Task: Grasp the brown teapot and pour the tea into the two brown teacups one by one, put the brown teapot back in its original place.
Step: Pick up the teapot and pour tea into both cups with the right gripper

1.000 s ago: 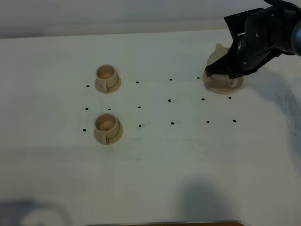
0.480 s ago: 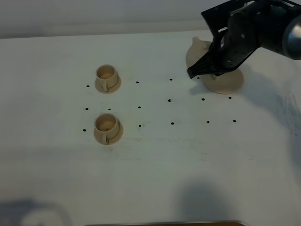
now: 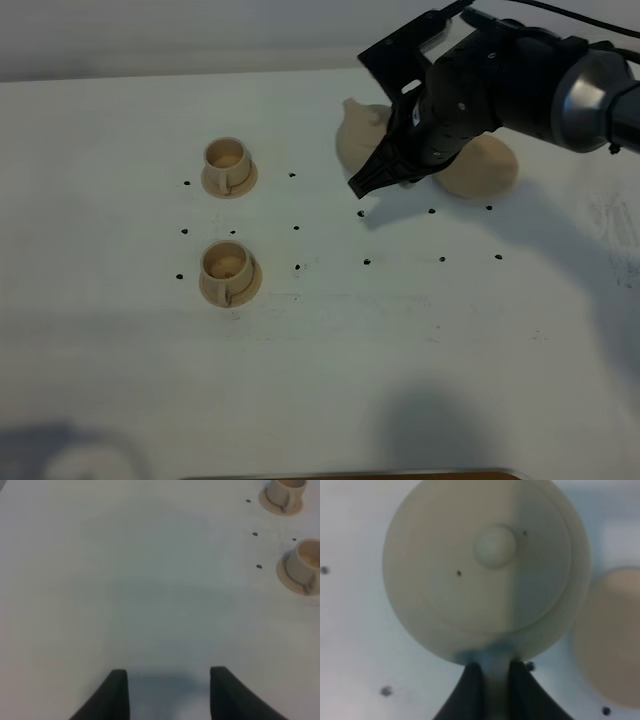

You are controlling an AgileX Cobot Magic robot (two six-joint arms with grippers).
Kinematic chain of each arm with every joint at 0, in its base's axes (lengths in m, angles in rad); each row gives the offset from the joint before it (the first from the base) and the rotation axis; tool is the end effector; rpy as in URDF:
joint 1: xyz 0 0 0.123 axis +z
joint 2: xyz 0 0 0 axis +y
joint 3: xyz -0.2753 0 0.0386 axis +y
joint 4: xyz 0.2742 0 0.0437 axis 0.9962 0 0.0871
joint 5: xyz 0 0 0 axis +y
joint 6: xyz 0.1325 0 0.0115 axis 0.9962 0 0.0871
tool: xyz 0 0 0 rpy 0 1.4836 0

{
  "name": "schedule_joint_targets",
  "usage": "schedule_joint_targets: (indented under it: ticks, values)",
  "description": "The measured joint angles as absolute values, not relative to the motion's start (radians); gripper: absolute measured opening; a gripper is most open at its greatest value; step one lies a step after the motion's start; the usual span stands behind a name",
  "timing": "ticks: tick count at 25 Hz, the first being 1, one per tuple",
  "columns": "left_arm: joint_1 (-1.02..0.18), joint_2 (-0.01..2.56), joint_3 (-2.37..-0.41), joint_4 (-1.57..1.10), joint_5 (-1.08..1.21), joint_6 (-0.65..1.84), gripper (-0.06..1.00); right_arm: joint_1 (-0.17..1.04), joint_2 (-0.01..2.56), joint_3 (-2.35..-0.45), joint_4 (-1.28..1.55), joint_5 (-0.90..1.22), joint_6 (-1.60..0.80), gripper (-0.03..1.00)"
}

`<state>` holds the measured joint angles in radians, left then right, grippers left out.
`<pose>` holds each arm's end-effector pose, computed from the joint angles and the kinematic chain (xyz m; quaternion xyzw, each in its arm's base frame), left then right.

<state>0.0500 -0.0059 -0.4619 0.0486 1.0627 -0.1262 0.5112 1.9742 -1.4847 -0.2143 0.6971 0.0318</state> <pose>0.0653 0.0089 0.2580 -0.0764 0.8584 0.0050 0.5073 0.4164 0.2127 0.1540 -0.2914 0.9240 -0.0205 0.2467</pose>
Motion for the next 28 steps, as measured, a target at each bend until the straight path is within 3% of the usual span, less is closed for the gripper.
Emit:
schedule_joint_targets:
  ticks: [11,28]
  values:
    - [0.050,-0.006,-0.462,0.049,1.063,-0.125,0.44,0.598,1.972,-1.605,-0.211,0.709,-0.067,0.09]
    - [0.050,-0.006,-0.462,0.049,1.063,-0.125,0.44,0.628,2.097,-1.716,-0.261,0.738,-0.127,0.09]
